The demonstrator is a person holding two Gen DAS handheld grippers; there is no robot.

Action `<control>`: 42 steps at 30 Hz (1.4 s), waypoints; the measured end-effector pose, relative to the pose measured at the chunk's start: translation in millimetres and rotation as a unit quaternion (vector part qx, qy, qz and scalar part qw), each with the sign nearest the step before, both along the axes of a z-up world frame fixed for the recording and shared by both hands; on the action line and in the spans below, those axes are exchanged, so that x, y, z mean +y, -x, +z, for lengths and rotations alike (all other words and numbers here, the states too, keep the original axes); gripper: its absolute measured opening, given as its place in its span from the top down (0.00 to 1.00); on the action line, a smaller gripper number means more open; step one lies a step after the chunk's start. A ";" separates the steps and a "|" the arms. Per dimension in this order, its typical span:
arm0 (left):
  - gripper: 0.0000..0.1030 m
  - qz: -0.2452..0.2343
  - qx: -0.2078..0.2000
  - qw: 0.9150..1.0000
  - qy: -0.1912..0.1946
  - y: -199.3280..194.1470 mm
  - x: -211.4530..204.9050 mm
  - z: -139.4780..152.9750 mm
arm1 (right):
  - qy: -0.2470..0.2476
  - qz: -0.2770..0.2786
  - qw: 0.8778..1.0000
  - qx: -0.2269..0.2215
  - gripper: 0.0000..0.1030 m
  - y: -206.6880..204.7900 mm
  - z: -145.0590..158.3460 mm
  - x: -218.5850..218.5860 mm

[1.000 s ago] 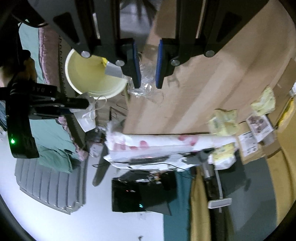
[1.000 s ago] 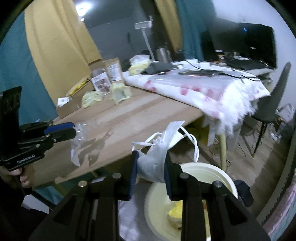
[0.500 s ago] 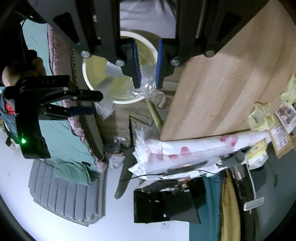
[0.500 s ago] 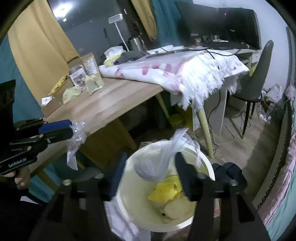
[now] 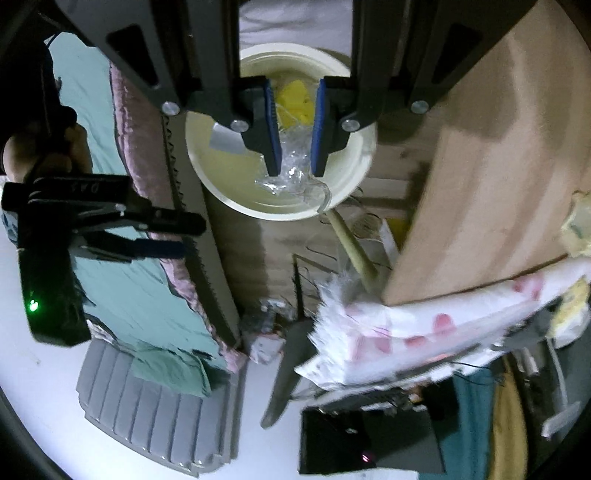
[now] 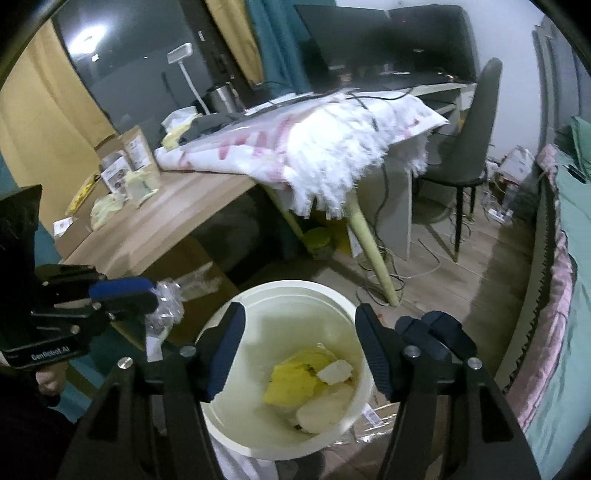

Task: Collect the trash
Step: 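Carry both items over the bucket and open both grippers to release them, then move both grippers back over the table toward the yellow-green snack bags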

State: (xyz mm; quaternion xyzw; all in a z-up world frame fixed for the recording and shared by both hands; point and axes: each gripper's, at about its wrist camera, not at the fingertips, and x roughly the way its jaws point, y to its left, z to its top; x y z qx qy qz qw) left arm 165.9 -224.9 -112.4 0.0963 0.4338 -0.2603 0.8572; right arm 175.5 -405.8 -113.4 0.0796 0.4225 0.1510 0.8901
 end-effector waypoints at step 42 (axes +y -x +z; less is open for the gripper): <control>0.36 0.153 -0.088 0.984 0.032 43.4 215.8 66.4 | 0.031 0.166 0.984 -0.056 0.42 -35.7 69.8 227.1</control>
